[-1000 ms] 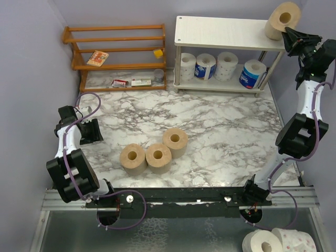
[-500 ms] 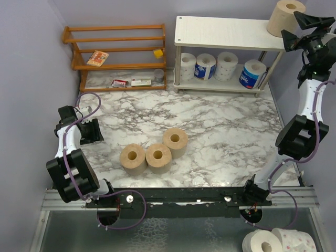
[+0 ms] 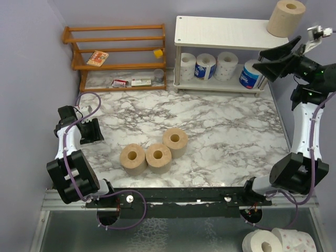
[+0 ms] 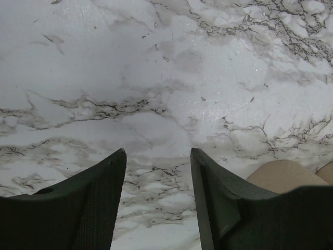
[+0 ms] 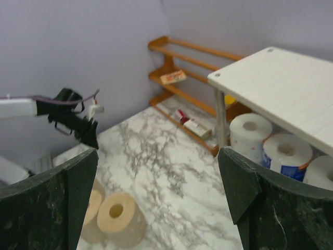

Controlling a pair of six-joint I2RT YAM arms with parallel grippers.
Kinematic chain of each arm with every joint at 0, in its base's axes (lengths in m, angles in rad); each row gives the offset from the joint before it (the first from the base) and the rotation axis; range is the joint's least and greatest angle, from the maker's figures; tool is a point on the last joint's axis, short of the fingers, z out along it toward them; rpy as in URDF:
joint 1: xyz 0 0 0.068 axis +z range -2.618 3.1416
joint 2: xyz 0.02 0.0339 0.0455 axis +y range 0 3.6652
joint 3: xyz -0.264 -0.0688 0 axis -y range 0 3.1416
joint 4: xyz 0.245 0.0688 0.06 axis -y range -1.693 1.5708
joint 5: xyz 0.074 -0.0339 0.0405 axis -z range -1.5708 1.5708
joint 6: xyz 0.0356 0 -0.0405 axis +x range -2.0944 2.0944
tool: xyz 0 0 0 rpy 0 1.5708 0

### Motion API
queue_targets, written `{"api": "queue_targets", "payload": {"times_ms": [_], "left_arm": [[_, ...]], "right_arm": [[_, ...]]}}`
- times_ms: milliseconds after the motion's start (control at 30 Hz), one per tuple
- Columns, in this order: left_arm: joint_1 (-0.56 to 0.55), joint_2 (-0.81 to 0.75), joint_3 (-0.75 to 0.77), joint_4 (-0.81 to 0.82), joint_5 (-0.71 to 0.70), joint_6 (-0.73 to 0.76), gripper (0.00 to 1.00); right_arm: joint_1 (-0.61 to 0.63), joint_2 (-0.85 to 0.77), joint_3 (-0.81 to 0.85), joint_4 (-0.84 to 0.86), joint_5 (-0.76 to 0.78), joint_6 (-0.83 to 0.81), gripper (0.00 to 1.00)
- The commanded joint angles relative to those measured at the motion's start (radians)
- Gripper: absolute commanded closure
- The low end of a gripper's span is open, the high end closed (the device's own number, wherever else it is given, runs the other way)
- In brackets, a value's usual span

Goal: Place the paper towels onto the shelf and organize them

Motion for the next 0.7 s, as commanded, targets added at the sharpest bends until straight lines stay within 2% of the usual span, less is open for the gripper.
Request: {"api": "queue_targets", "payload": {"times_ms": [0,67,100,133,167,200,233,267,300,333,433,500,667], "left_arm": [[0.009,-0.022,0.023,-0.004,0.044,0.016,0.45],[0.009,-0.018,0.023,-0.005,0.045,0.014,0.45],[0.009,-0.019,0.022,-0.005,0.046,0.014,0.45],[0.009,-0.02,0.021,-0.005,0.046,0.013,0.45],[0.009,-0.022,0.022,-0.004,0.044,0.011,0.45],[0.009,-0.023,0.021,-0.005,0.042,0.012,0.45],[0.009,-0.024,0.02,-0.005,0.042,0.012,0.45],[0.01,-0.026,0.022,-0.005,0.04,0.012,0.45],[0.009,-0.026,0.021,-0.005,0.039,0.011,0.45],[0.009,-0.027,0.022,-0.005,0.036,0.012,0.45],[0.009,-0.032,0.021,-0.005,0.03,0.013,0.45],[0.009,-0.036,0.02,-0.006,0.027,0.013,0.45],[0.01,-0.036,0.022,-0.005,0.019,0.01,0.45]], "right_arm": [[0.106,0.099,-0.079,-0.182,-0.442,-0.14,0.0],[0.135,0.022,-0.193,-0.097,-0.455,-0.157,0.0],[0.149,-0.01,-0.227,-0.141,-0.449,-0.212,0.0],[0.165,-0.022,-0.228,-0.294,-0.426,-0.319,0.0],[0.182,-0.017,-0.183,-0.581,-0.367,-0.518,0.0],[0.216,0.023,-0.06,-1.076,-0.177,-0.882,0.0],[0.336,0.083,0.08,-1.444,0.082,-1.245,0.0],[0.502,0.135,0.126,-1.577,0.392,-1.403,0.0],[0.636,0.159,0.095,-1.571,0.644,-1.424,0.0],[0.736,0.157,0.015,-1.508,0.805,-1.412,0.0],[0.981,0.133,-0.168,-1.363,1.05,-1.445,0.0],[1.037,0.153,-0.176,-1.36,1.051,-1.436,0.0],[1.038,0.196,-0.114,-1.39,0.912,-1.341,0.0]]}}
